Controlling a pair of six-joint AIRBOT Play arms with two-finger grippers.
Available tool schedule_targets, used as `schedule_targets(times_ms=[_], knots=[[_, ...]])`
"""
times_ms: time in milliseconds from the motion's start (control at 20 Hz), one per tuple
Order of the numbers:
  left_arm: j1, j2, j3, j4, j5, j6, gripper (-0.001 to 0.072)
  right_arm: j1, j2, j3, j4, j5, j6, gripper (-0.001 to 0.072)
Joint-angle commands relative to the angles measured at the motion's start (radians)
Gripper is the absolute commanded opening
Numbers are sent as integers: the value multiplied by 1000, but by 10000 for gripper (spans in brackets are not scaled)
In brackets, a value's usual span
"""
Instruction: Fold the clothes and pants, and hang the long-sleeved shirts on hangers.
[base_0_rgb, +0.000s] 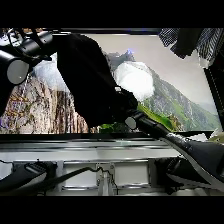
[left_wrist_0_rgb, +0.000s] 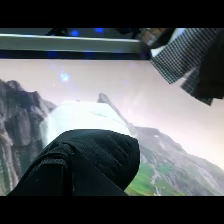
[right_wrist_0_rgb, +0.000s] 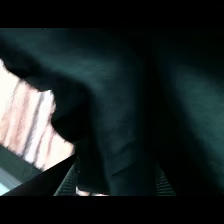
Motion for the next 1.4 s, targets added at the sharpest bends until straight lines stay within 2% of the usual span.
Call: schedule_targets(times_ms=[0, 250, 350, 500, 700, 900, 1050, 1200, 1350], knots=[[9, 2, 1, 20, -7, -26, 17, -35, -45, 42, -85, 20, 89, 505], [8, 6, 2, 10, 8, -25, 18, -37, -133, 105, -90, 35, 100, 480], [9, 6, 1, 14, 7, -24, 18, -37, -155, 120, -89, 37, 119, 346], [34, 6, 1, 21, 2, -21, 18, -37, -134, 120, -93, 53, 125, 40], [83, 6, 1, 21, -22, -21, 18, -37, -21, 120, -201, 158, 122, 39], [158, 6, 1, 21, -55, -21, 18, -37, 270, 122, -289, 218, 45, 39], [177, 33, 1, 12, -91, -21, 17, -37, 491, 173, -404, 216, 45, 39], [161, 124, 2, -30, -87, -21, 17, -37, 635, 274, -526, 245, 40, 39], [135, 279, 2, -40, -87, -21, 18, -37, 720, 422, -552, 336, -58, 40]])
